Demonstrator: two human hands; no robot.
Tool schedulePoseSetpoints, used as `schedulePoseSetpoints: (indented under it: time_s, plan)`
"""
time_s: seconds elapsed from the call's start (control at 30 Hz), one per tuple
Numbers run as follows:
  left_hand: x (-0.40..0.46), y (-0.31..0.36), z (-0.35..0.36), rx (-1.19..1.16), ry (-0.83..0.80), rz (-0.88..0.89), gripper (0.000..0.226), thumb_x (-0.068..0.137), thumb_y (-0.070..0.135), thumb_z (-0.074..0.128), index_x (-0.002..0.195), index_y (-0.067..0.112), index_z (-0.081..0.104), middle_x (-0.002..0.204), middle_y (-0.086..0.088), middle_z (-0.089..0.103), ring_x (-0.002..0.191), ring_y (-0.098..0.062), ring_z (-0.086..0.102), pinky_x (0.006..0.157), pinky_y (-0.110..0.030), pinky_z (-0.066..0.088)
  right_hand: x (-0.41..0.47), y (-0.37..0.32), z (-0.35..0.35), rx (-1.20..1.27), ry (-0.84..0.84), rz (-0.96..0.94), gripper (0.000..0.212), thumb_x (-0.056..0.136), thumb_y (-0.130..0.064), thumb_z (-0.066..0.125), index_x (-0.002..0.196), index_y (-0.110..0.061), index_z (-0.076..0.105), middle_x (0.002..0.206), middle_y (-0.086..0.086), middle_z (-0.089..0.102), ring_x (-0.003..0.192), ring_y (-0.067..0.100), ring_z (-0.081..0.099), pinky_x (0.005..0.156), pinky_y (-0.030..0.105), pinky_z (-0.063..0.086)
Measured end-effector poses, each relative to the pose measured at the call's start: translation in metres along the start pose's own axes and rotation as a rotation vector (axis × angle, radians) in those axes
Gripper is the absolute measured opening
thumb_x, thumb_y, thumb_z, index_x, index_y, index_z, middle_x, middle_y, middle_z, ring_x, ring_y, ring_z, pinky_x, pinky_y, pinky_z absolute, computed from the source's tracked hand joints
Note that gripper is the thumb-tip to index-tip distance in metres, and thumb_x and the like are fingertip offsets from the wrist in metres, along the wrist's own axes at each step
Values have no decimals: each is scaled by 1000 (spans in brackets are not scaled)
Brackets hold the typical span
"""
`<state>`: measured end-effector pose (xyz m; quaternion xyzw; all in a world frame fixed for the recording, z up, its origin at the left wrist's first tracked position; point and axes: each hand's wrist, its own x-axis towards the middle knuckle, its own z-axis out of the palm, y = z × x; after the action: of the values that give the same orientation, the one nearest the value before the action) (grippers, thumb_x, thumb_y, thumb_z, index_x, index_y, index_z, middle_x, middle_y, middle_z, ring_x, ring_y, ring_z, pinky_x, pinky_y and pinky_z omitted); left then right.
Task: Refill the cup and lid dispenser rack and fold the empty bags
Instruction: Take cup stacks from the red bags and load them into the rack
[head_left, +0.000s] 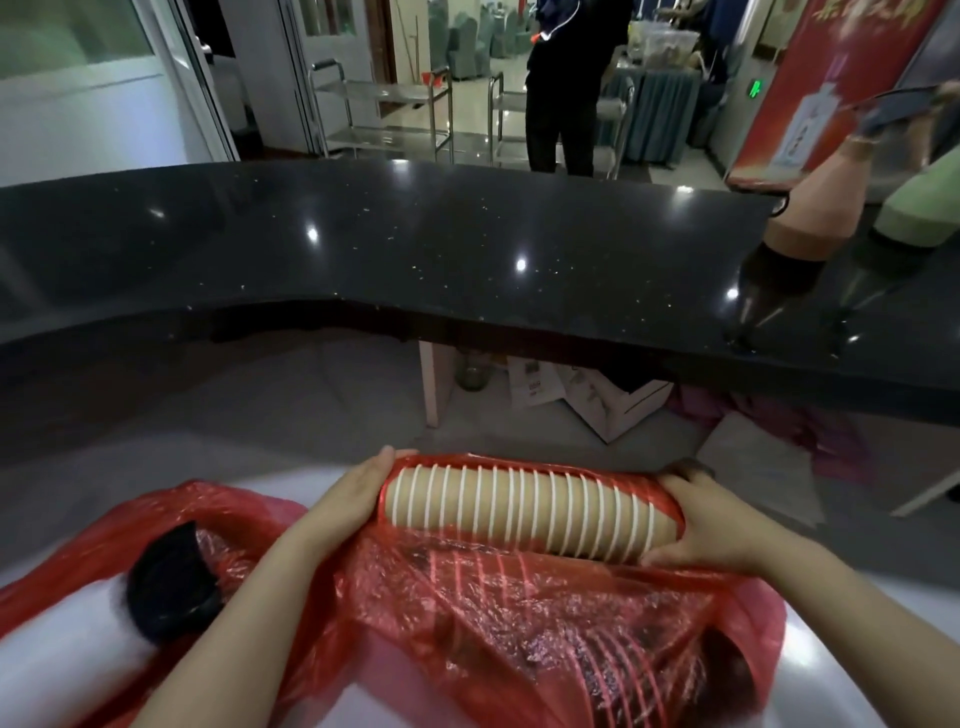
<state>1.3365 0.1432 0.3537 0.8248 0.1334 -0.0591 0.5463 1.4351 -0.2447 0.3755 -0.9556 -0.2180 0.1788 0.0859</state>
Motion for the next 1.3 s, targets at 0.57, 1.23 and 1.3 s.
schedulePoseSetpoints:
  time_s: [0.57, 1.23, 1.3]
  plan:
    - [-43, 12, 7, 433, 464, 356, 11, 81, 20, 73, 92, 21, 71, 87, 9, 62, 79, -9, 60, 75, -25, 47, -44, -49, 6, -397, 807, -555, 14, 77, -21, 68, 86, -16, 77, 103, 11, 68, 100, 34, 66, 85, 56, 44]
    - [-33, 31, 1, 431, 287, 175, 26, 85, 45, 64, 71, 24, 68, 74, -2, 58, 77, -23, 58, 66, -38, 42, 6, -38, 6, -432, 150, 5, 94, 65, -65, 67, 140, -29, 24, 135, -2, 46, 121, 25, 41, 97, 47, 36]
    - [-40, 46, -1, 411, 269, 219, 40, 82, 48, 64, 74, 9, 67, 63, -5, 55, 60, -18, 52, 58, -36, 41, 8, -39, 4, -410, 119, 9, 87, 69, -58, 66, 139, -29, 24, 135, -2, 46, 122, 25, 41, 96, 48, 37]
